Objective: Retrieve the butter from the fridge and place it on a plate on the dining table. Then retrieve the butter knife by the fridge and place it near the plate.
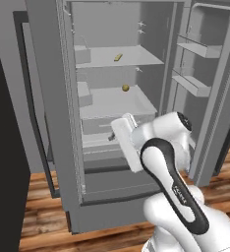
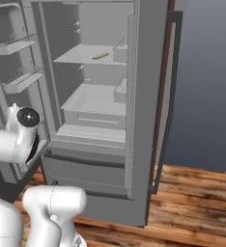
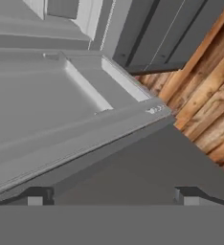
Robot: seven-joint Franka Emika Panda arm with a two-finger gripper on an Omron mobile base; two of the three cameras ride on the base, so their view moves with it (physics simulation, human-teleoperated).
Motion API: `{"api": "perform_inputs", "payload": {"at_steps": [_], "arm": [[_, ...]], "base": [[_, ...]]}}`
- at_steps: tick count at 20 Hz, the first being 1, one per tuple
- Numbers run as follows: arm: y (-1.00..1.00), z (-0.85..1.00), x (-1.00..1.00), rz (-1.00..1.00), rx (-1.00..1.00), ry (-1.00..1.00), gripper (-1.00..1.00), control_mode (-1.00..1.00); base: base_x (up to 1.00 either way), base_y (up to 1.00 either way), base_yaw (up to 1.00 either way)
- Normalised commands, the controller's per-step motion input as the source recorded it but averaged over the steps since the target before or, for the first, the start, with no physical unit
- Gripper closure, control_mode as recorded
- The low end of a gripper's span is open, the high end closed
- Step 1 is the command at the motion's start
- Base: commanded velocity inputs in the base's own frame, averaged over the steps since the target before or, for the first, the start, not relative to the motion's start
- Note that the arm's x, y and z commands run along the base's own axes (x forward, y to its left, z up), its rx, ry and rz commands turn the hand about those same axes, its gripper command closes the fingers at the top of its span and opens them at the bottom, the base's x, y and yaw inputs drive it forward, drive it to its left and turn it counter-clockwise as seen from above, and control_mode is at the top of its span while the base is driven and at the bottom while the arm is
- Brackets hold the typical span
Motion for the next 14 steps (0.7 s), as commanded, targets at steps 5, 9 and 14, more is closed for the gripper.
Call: {"api": "perform_inputs", "payload": {"at_steps": [5, 9, 14], "arm": [[-0.79, 0.00, 0.00, 0.00, -0.84, 0.00, -1.00, -1.00], [-0.48, 0.00, 0.09, 0.16, -0.93, 0.07, -1.00, -1.00], [-0.52, -0.05, -0.05, 0.29, -0.40, 0.15, -1.00, -1.00]], "base": [[0.00, 0.00, 0.00], [0.00, 0.00, 0.00], [0.00, 0.00, 0.00]]}}
